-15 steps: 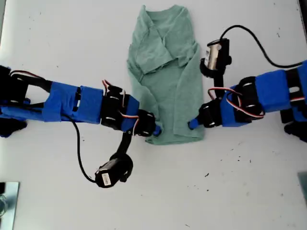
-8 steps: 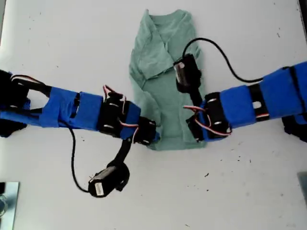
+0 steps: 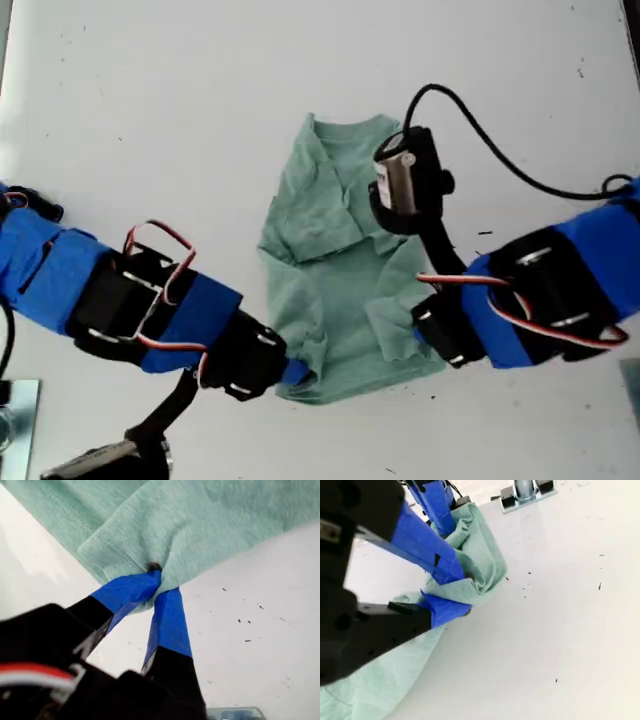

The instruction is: Fold t shirt

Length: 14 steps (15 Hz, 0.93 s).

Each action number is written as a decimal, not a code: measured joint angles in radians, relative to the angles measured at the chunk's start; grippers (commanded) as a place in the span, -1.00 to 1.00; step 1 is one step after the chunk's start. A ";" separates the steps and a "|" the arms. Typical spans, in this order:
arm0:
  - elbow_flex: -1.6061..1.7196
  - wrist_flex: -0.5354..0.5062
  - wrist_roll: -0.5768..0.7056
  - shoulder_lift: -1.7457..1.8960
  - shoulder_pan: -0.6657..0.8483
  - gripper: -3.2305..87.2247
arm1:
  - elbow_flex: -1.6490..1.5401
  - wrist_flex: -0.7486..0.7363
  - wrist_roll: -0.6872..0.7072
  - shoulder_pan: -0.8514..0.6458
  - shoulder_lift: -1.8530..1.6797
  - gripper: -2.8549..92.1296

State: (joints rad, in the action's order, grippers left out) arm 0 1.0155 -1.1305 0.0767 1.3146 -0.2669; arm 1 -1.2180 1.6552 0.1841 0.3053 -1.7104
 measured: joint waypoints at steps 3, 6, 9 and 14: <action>0.006 -0.060 0.037 0.115 0.055 -0.94 | -0.020 -0.048 0.161 -0.170 -0.149 -0.95; 0.017 -0.121 0.155 0.172 0.290 -0.94 | -0.183 -0.179 0.379 -0.494 -0.316 -0.96; 0.017 -0.126 0.236 0.123 0.460 -0.71 | -0.314 -0.330 0.495 -0.661 -0.319 -0.70; 0.144 -0.172 0.310 0.190 0.666 -0.11 | -0.405 -0.405 0.549 -0.893 -0.394 -0.38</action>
State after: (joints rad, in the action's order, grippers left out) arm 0 1.1597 -1.3023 0.3866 1.5048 0.3988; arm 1 -1.6230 1.2502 0.7332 -0.5875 -2.1046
